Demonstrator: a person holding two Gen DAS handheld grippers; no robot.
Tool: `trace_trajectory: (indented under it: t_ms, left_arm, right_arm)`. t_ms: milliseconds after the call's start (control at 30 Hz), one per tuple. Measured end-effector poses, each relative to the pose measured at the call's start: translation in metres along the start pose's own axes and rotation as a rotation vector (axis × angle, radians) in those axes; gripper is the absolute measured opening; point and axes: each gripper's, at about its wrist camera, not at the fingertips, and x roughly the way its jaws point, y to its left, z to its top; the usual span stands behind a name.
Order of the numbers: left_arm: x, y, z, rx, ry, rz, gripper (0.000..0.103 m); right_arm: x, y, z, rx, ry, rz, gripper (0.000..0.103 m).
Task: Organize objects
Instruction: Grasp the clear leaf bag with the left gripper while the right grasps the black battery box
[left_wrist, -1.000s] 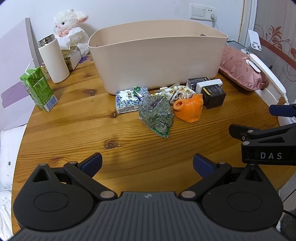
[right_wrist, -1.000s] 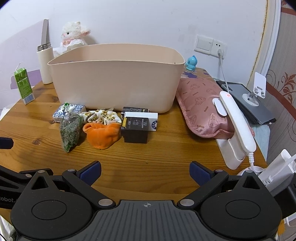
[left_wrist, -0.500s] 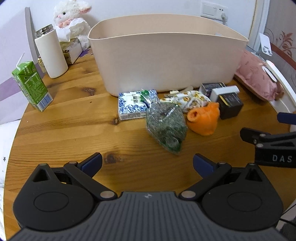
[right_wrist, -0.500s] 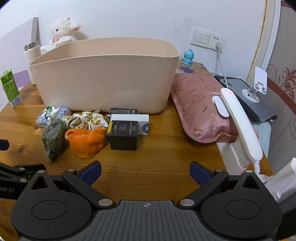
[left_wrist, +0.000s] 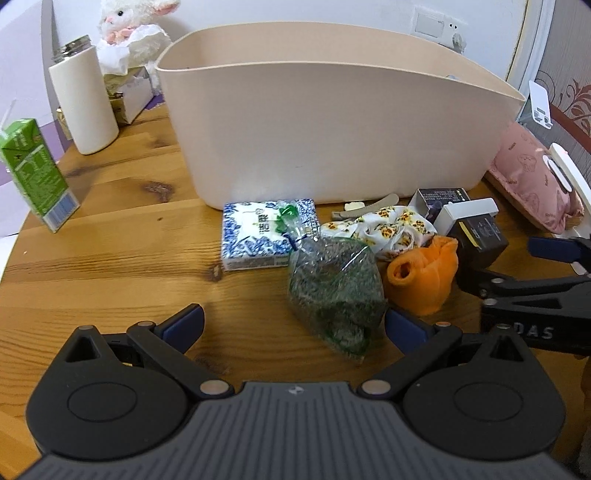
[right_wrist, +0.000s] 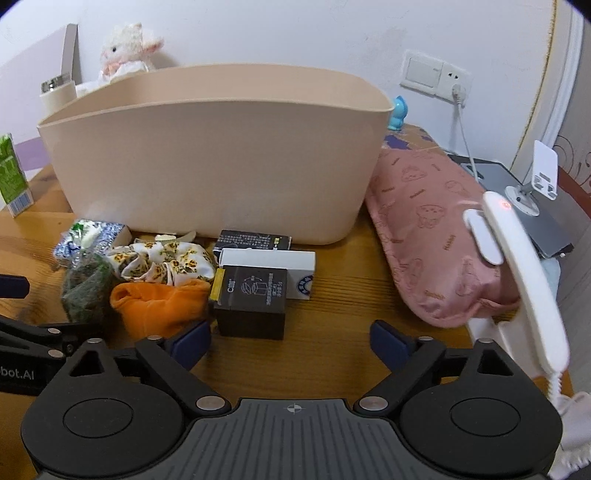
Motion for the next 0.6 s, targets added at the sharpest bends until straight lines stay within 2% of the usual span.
trace_trajectory:
  t_ms: [100,167,267,300,333,367,400,600]
  left_arm:
    - [0.007,-0.003,0.001,0.018,-0.015,-0.006,0.102]
    - [0.008,-0.005,0.000,0.032,-0.027,-0.011,0.099]
    - [0.003,-0.010,-0.003,0.076,-0.072,-0.033,0.076]
    - [0.001,-0.012,-0.003,0.084,-0.084,-0.038,0.065]
    - [-0.001,-0.013,-0.004,0.089,-0.092,-0.046,0.056]
    - [-0.002,-0.014,-0.005,0.100,-0.093,-0.054,0.056]
    - [-0.003,-0.016,-0.006,0.109,-0.091,-0.054,0.055]
    - [-0.015,-0.025,-0.015,0.203,-0.105,-0.026,0.052]
  right_arm:
    - [0.008,0.004,0.002,-0.011,-0.011,0.018,0.089]
    - [0.009,0.005,0.004,-0.017,-0.020,0.021,0.082]
    - [0.008,0.007,0.004,-0.023,-0.031,0.034,0.073]
    - [0.008,0.007,0.004,-0.025,-0.034,0.042,0.070]
    - [0.006,0.008,0.004,-0.029,-0.039,0.056,0.061]
    - [0.005,0.009,0.004,-0.033,-0.042,0.066,0.047]
    - [0.003,0.010,0.003,-0.037,-0.044,0.073,0.044]
    - [-0.005,0.008,0.001,-0.023,-0.041,0.091,0.041]
